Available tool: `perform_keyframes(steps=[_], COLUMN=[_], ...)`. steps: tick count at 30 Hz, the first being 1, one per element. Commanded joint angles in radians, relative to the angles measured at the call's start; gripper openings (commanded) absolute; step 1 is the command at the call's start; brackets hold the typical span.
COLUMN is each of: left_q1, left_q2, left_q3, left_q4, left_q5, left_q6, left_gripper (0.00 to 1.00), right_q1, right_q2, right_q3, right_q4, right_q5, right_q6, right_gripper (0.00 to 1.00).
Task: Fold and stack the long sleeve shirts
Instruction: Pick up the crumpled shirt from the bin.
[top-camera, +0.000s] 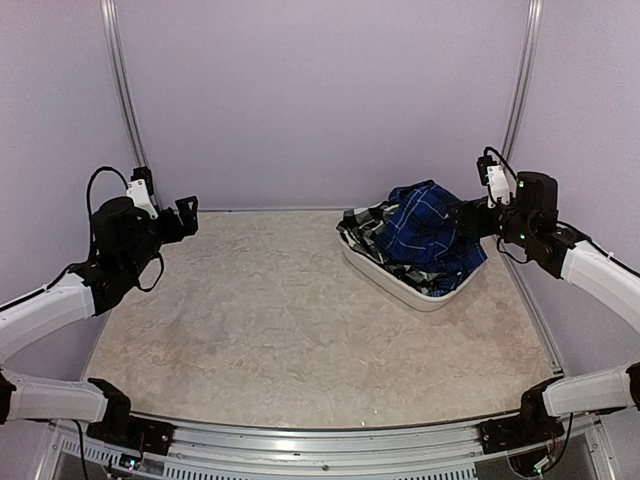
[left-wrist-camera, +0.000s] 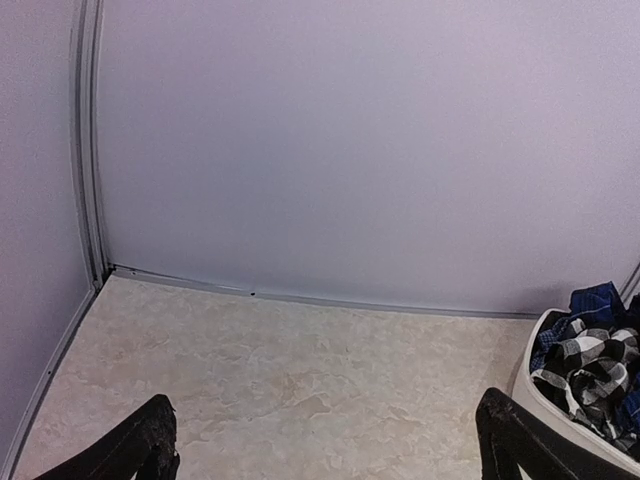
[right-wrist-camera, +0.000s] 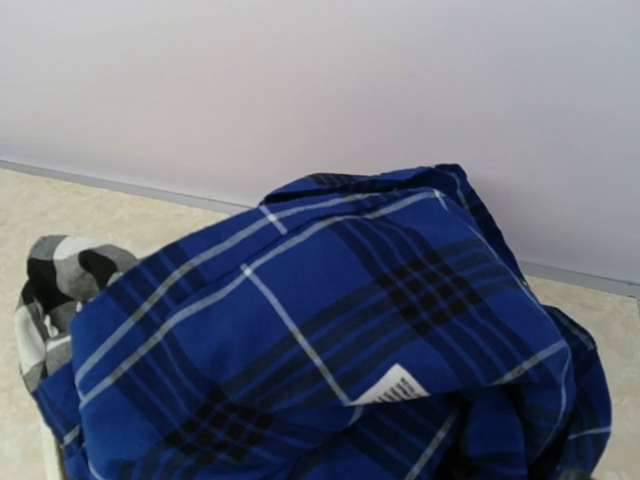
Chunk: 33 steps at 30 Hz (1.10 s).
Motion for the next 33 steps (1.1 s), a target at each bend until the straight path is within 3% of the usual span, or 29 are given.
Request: perform_keyframes(steps=[1,8,16,29,33], left_q1=[-0.006,-0.022,-0.035,-0.054,-0.064], left_q2=[0.002,0.011,0.021,0.041,0.039], left_q3=[0.031,0.036,0.039,0.067,0.069], left_q4=[0.022,0.015,-0.015,-0.051,-0.05], left_q5=[-0.01,-0.016,-0.028,0.002,0.008], left_q6=[0.022,0.021,0.004,-0.019,-0.026], left_gripper=[0.99,0.99,0.99,0.99,0.99], right_q1=[0.012,0.014,0.013,0.004,-0.02], right_q2=[-0.006,-0.005,0.036,0.431,0.527], right_q3=[0.01,0.013,0.11,0.433,0.471], right_q4=[0.034,0.017,-0.125,-0.355,-0.339], right_q5=[0.005,0.014,0.103,0.075,0.045], right_q6=[-0.006,0.01,0.024,0.085,0.138], right_gripper=[0.99,0.99,1.0,1.0,1.0])
